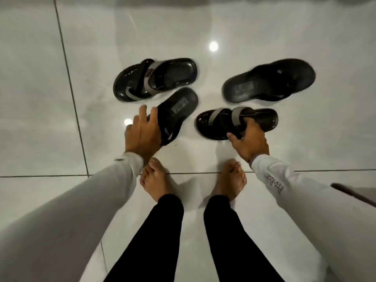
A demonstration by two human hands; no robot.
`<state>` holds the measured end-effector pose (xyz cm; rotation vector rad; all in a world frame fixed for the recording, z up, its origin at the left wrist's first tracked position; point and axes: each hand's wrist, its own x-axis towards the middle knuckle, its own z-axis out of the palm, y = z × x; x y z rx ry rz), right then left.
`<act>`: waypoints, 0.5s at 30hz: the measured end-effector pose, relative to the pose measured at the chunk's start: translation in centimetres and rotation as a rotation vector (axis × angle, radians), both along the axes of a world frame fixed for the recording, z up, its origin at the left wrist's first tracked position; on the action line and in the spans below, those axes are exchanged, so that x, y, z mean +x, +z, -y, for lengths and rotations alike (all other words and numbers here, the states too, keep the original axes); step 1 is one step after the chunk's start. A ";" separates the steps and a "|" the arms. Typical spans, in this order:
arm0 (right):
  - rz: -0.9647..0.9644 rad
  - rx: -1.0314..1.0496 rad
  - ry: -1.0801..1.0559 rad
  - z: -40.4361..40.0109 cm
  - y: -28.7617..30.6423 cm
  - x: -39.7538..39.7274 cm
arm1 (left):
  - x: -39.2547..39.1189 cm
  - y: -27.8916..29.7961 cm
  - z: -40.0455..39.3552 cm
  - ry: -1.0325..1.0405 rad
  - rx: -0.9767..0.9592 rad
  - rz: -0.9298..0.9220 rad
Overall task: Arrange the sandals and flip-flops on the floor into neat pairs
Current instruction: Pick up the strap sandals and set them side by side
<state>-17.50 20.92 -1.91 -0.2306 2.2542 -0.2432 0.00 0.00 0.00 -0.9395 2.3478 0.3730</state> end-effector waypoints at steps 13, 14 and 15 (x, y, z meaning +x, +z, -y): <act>-0.358 0.058 0.059 1.9 0.9 2.2 | -4.9 -2.7 13.2 -0.172 -0.169 0.079; -0.385 0.027 0.090 1.6 1.5 2.2 | -4.4 -2.7 13.0 -0.137 -0.159 0.083; -0.406 0.000 0.121 1.6 2.1 2.1 | -3.8 -2.7 13.1 -0.102 -0.151 0.087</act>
